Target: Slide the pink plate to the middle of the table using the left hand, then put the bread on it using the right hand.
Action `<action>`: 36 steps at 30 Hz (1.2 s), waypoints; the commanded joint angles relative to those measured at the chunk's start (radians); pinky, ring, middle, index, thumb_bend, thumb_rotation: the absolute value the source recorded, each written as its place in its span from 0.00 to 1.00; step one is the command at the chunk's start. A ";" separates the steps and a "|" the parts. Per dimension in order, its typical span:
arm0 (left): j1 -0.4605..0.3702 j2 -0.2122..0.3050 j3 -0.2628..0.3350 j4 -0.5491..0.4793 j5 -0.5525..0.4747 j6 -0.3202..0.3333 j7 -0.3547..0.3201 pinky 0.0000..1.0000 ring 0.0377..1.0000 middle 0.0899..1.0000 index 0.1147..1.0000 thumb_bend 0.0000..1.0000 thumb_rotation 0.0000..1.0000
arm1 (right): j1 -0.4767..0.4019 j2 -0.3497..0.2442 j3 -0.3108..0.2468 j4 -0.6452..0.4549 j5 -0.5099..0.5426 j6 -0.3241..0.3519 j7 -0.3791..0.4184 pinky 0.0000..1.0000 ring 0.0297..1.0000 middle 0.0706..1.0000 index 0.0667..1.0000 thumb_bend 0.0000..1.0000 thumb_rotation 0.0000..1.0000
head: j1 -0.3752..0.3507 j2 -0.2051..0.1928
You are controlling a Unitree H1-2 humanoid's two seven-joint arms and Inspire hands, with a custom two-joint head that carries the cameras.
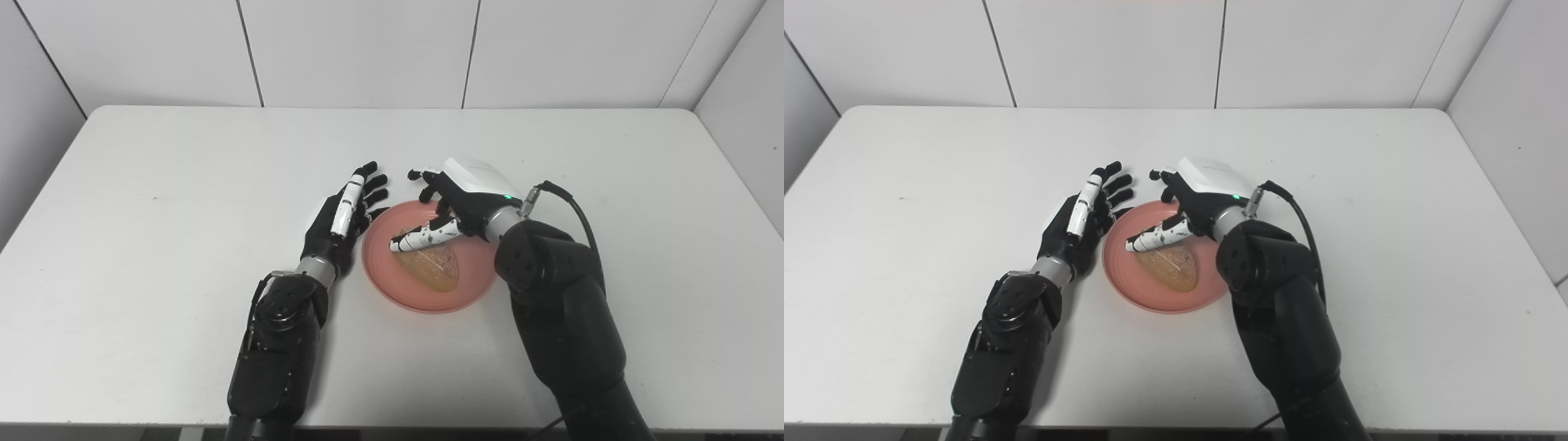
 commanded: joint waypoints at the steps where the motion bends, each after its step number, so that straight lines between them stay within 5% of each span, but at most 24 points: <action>1: -0.013 0.003 0.004 0.002 0.001 0.029 -0.004 0.90 0.92 0.90 0.90 0.34 1.00 | -0.043 -0.006 -0.012 -0.040 0.025 -0.010 -0.045 0.41 0.56 0.69 0.87 1.00 0.53 | 0.000 0.000; 5: -0.012 0.000 0.010 0.003 -0.006 0.015 -0.006 0.89 0.92 0.90 0.90 0.33 1.00 | -0.044 -0.025 -0.002 -0.062 0.022 -0.014 -0.062 0.49 0.64 0.75 0.82 1.00 0.55 | -0.007 -0.001; 9: -0.008 0.002 0.014 0.001 -0.012 0.001 -0.007 0.88 0.90 0.90 0.88 0.35 1.00 | -0.041 -0.029 0.003 -0.101 -0.009 -0.010 -0.079 0.68 0.78 0.84 0.85 1.00 0.63 | -0.015 -0.004; 12: 0.001 0.010 0.005 -0.004 0.006 -0.026 -0.005 0.86 0.88 0.89 0.87 0.35 1.00 | -0.023 -0.027 -0.024 -0.140 -0.007 -0.011 -0.130 0.67 0.77 0.82 0.84 1.00 0.66 | -0.019 -0.010; 20: 0.030 0.046 -0.023 -0.013 0.071 -0.135 0.002 0.89 0.89 0.90 0.89 0.35 1.00 | 0.097 -0.038 -0.122 -0.155 0.148 -0.097 -0.447 0.67 0.79 0.86 0.89 0.84 0.90 | -0.034 -0.026; 23: 0.046 0.045 -0.018 -0.028 0.079 -0.174 0.008 0.89 0.90 0.91 0.89 0.34 1.00 | 0.165 -0.035 -0.163 -0.127 0.238 -0.147 -0.585 0.75 0.86 0.91 0.93 0.78 0.99 | -0.038 -0.032; 30: 0.093 0.050 -0.014 -0.059 0.131 -0.261 0.036 0.90 0.93 0.93 0.92 0.35 1.00 | 0.302 0.006 -0.218 -0.056 0.459 -0.272 -0.826 0.83 0.93 0.98 0.99 0.67 1.00 | -0.031 -0.045; 36: 0.137 0.056 -0.017 -0.095 0.198 -0.300 0.061 0.96 0.97 0.97 0.96 0.37 1.00 | 0.388 0.057 -0.233 -0.001 0.651 -0.361 -0.927 0.93 0.98 1.00 1.00 0.59 1.00 | -0.031 -0.049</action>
